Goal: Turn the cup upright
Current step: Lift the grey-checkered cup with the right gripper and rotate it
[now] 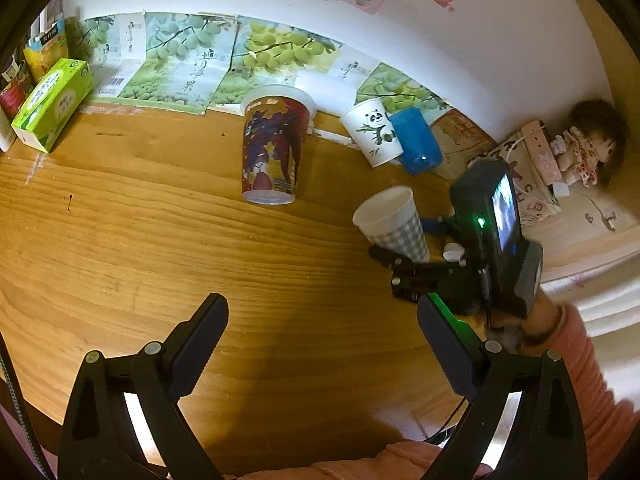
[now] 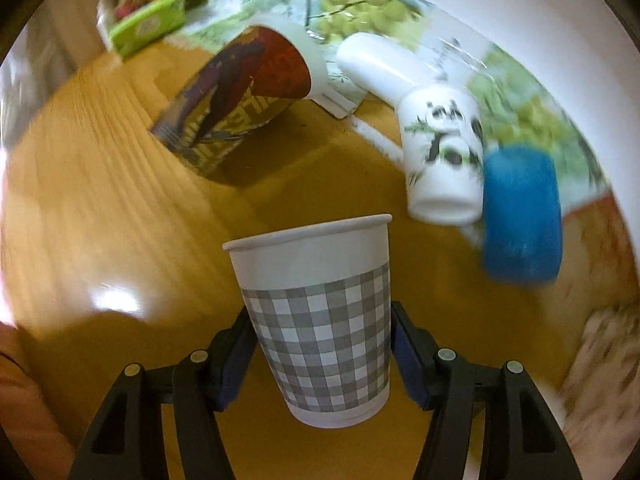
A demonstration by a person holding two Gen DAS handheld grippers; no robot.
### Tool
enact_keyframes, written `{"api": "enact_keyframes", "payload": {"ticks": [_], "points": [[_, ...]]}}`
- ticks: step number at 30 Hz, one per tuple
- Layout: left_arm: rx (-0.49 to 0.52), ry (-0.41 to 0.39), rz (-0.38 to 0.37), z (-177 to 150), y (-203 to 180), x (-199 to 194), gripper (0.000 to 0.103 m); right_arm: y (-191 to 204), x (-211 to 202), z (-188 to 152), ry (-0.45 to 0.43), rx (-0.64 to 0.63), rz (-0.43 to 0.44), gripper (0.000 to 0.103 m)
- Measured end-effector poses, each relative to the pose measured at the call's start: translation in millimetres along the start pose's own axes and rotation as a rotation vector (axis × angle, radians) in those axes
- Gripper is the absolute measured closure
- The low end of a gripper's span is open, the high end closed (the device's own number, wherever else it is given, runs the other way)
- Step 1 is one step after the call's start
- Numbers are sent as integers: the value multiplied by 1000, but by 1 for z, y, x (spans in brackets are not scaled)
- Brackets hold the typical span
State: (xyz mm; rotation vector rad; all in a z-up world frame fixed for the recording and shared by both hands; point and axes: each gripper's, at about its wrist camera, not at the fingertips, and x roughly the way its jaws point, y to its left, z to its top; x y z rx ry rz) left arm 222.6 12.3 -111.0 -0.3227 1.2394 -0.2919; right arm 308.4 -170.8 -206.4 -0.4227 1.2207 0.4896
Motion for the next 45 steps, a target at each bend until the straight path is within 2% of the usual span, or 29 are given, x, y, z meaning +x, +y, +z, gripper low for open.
{"api": "enact_keyframes", "payload": {"ticks": [6, 12, 18, 24, 32, 39, 43, 45], "points": [[11, -8, -16, -13, -7, -10, 7, 4, -19, -39, -23, 228, 87, 39], [23, -20, -12, -30, -12, -22, 7, 31, -35, -77, -23, 471, 154, 39], [23, -13, -3, -49, -12, -28, 7, 53, -45, -111, -35, 616, 243, 39], [9, -10, 5, -69, -8, -35, 7, 67, -43, -131, -28, 724, 332, 39], [-17, -26, 50, -87, -1, -47, 7, 77, -28, -150, 20, 798, 362, 37], [-17, -24, 61, -91, -3, -47, 7, 75, -20, -163, 54, 834, 406, 37], [2, -13, 66, -91, -8, -43, 7, 75, -23, -165, 54, 822, 405, 21], [11, -1, 76, -91, -10, -39, 7, 75, -26, -166, 50, 813, 401, 21]]}}
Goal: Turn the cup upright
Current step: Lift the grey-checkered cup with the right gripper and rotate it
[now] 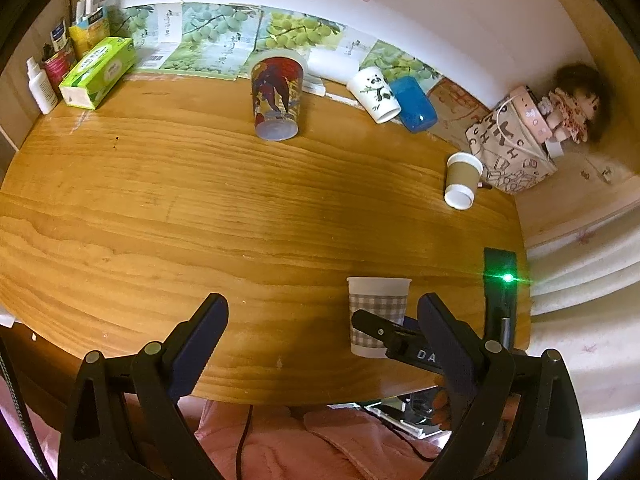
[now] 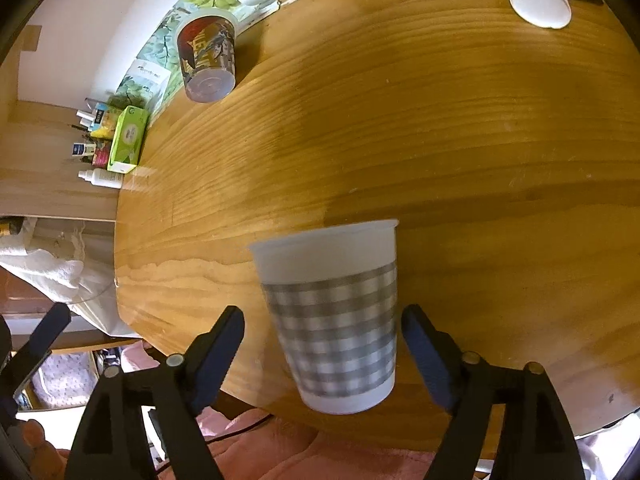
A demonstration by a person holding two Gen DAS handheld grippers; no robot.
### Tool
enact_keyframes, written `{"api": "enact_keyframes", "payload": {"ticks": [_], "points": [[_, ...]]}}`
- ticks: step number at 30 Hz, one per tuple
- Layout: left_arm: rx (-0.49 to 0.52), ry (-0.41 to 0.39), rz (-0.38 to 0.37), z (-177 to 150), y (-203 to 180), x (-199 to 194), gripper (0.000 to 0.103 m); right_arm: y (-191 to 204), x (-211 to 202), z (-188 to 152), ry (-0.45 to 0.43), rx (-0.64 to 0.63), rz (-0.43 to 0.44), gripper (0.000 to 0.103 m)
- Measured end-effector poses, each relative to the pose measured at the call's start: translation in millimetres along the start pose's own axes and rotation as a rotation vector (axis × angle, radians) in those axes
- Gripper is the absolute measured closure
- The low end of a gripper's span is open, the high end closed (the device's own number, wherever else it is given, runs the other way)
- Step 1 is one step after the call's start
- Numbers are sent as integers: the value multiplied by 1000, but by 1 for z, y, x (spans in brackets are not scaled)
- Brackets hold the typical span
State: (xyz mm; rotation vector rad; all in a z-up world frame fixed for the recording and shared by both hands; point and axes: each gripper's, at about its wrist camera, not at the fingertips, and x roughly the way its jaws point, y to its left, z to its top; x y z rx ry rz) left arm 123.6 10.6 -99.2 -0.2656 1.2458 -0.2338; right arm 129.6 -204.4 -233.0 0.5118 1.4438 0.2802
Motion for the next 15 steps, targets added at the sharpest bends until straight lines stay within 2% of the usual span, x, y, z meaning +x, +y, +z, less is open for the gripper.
{"api": "enact_keyframes", "payload": {"ticks": [7, 15], "points": [[17, 65, -8, -3, -7, 19, 7, -8, -12, -8, -8, -9, -29, 21], [85, 133, -3, -9, -28, 48, 7, -24, -34, -26, -50, 1, -73, 21]]}}
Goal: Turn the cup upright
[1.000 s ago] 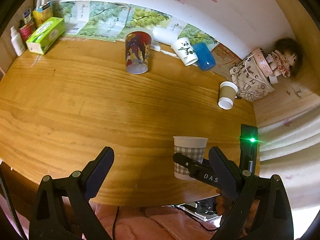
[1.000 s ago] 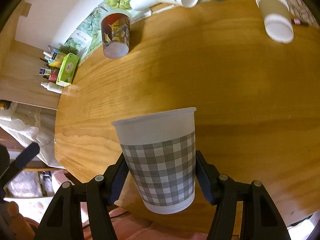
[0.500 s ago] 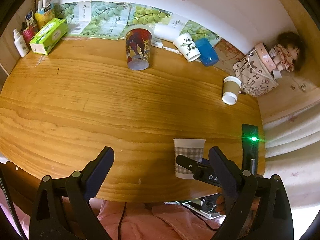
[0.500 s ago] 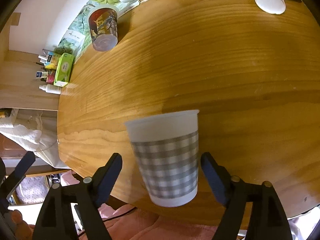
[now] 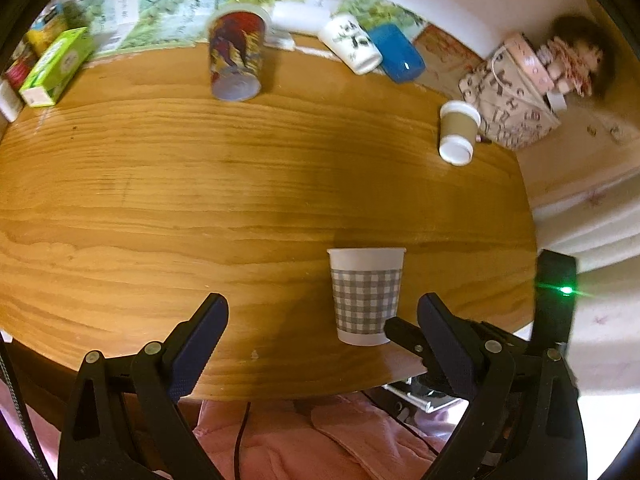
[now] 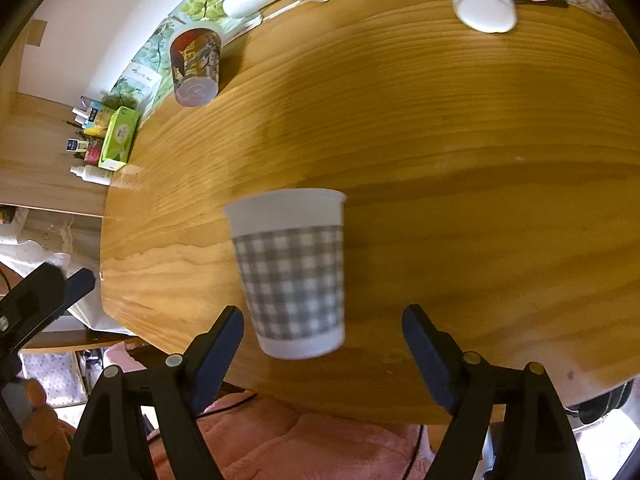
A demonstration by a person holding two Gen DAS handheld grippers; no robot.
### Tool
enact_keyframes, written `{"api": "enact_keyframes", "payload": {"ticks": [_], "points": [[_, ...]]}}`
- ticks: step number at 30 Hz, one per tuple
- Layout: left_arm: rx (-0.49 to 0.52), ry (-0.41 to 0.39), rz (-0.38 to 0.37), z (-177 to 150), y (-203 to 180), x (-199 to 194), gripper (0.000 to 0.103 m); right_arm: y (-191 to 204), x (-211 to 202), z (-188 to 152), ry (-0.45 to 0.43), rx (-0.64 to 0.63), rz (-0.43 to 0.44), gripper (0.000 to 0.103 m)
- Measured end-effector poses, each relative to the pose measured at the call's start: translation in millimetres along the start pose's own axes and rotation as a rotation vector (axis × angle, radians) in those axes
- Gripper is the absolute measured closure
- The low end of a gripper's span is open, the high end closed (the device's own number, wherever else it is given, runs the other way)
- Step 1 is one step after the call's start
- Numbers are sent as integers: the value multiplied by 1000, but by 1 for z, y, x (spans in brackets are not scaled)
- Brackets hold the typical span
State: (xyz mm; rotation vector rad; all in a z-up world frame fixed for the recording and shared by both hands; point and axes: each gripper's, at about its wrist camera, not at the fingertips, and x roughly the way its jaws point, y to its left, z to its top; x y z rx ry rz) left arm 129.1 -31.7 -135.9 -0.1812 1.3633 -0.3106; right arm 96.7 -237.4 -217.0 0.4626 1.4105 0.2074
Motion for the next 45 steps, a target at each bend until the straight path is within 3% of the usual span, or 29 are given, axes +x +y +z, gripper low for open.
{"api": "enact_keyframes", "payload": {"ticks": [15, 24, 31, 32, 33, 38, 45], "points": [[60, 106, 48, 12, -31, 57, 7, -11, -20, -14, -55, -27, -70, 21], [-18, 172, 42, 25, -24, 84, 7, -20, -28, -13, -81, -37, -103, 21], [-78, 216, 32, 27, -12, 94, 18, -25, -30, -8, -92, -33, -109, 21], [-87, 214, 24, 27, -10, 94, 28, -24, -30, -8, -91, -36, -109, 21], [-93, 213, 19, 26, -8, 93, 31, -23, -29, -8, -89, -41, -109, 21], [-110, 170, -12, 27, -3, 86, 33, -16, -25, -7, -82, -65, -111, 21], [-81, 18, -84, 27, 0, 57, 33, -6, -26, -10, -94, -95, -118, 21]]}}
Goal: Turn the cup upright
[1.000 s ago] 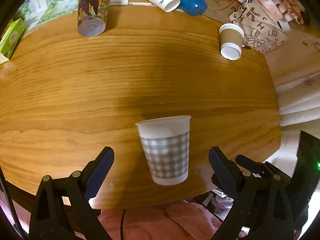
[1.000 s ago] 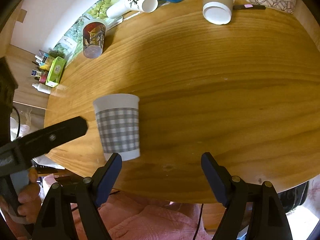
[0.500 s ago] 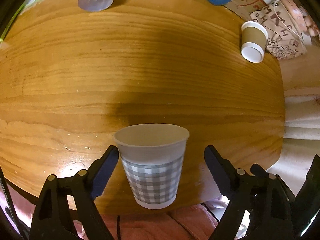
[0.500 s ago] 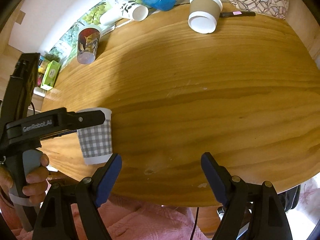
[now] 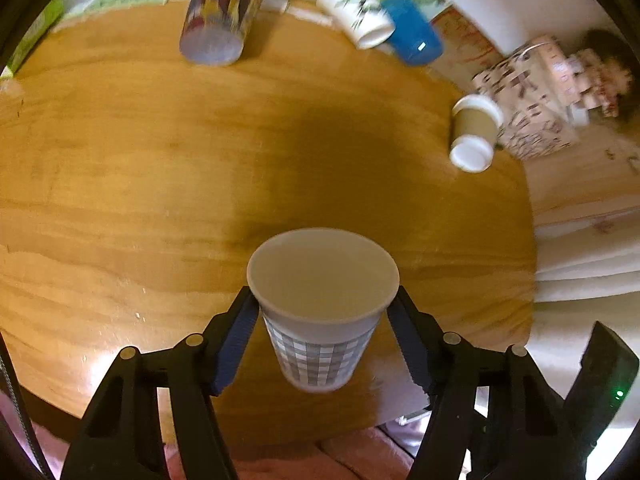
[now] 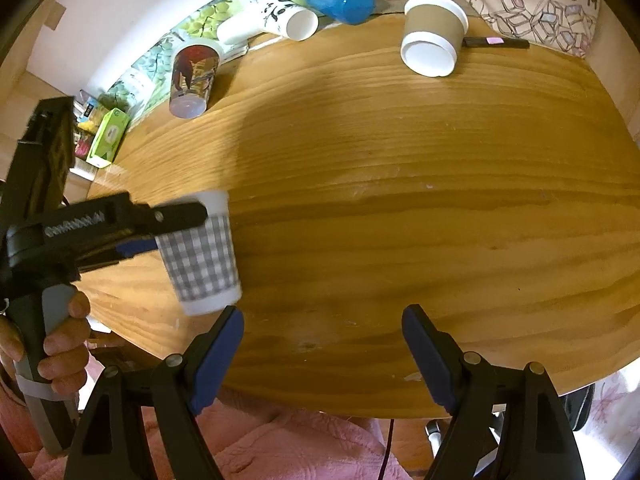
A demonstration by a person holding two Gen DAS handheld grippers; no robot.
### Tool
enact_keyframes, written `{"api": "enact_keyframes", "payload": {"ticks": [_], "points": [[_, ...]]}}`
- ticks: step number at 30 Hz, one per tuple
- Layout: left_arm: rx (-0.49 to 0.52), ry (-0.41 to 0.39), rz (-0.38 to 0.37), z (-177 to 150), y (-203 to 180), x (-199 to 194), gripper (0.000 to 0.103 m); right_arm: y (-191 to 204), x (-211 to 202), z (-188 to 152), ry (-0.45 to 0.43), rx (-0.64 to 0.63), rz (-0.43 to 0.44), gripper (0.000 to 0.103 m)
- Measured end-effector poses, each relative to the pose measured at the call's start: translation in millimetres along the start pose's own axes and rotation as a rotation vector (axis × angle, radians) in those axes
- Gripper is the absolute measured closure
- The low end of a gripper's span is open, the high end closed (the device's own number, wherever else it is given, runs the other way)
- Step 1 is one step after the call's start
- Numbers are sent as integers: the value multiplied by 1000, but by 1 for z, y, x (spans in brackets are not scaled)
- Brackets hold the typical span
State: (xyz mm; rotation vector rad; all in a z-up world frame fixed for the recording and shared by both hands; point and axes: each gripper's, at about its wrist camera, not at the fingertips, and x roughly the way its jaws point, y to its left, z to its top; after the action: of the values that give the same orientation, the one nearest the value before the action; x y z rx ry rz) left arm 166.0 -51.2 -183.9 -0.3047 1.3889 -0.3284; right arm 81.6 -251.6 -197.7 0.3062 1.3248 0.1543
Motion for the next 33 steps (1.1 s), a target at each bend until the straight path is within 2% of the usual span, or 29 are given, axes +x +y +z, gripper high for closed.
{"api": "enact_keyframes", "payload": {"ticks": [4, 8, 14, 22, 30, 33], "points": [[68, -106, 15, 0, -6, -15, 33, 2, -1, -2, -6, -4, 1, 21], [139, -157, 61, -1, -13, -15, 33, 4, -1, -4, -9, -5, 3, 21], [137, -109, 61, -7, -12, -3, 33, 3, -3, -6, -15, 2, 2, 21], [176, -91, 71, -19, -18, -4, 32, -1, -6, -11, -16, 21, 0, 21], [212, -94, 91, -35, -24, -11, 20, -1, -7, -20, -10, 20, -3, 19], [227, -112, 82, -44, -28, -19, 20, 0, -9, -26, -10, 15, -3, 19]]}}
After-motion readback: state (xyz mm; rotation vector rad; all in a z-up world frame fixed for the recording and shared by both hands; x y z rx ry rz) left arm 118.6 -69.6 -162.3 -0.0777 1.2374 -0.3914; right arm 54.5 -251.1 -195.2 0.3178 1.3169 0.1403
